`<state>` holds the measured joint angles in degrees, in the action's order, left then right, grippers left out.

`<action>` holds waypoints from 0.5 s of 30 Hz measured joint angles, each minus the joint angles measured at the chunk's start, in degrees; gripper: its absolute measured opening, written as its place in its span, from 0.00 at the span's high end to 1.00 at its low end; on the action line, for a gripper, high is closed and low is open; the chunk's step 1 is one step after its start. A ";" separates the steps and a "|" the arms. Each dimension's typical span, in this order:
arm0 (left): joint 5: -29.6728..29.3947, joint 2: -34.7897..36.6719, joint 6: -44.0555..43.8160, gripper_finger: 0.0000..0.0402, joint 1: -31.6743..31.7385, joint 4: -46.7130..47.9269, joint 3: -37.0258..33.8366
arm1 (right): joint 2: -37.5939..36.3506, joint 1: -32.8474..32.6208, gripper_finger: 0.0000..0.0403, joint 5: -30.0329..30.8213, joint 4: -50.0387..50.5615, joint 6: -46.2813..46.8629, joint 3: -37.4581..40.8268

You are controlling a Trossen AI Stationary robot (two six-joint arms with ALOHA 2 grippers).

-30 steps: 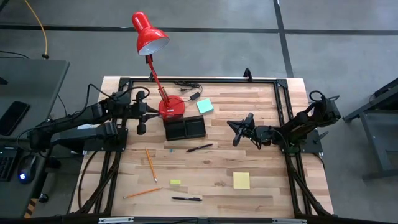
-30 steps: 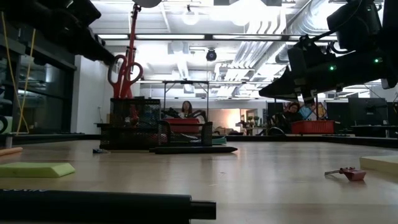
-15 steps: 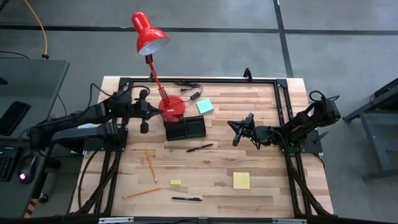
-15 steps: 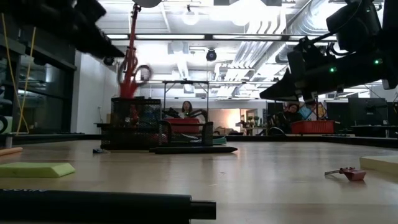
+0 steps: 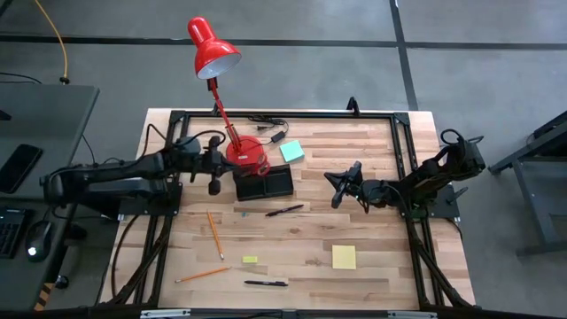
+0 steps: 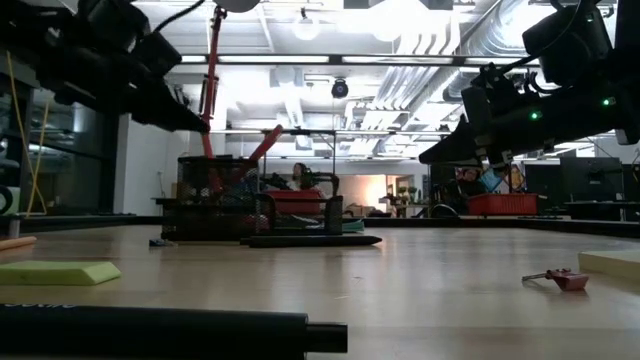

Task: Pick and place office supplies into organizer
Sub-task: Put the top black pen into the desk organizer

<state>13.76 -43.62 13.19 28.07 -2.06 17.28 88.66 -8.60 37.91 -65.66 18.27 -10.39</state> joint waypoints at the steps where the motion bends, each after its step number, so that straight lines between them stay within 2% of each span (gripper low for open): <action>1: 1.27 0.27 0.11 1.00 -0.61 -0.44 -0.02 | 0.00 0.00 1.00 0.00 0.42 0.63 0.00; 4: 4.84 1.78 -1.25 0.99 -2.66 -2.62 0.00 | 0.00 0.00 1.00 -0.39 2.59 2.10 0.00; 9: 2.41 7.60 -2.24 0.99 -7.19 -2.91 0.00 | 0.00 -0.02 1.00 0.73 5.89 5.27 0.00; 15: 3.09 19.39 -2.36 1.00 -10.66 -0.42 1.74 | 0.00 0.00 1.00 -1.08 4.86 3.93 0.00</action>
<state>16.85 -24.23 10.84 17.40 -2.48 19.02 88.66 -8.60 36.83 -60.81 22.21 -10.39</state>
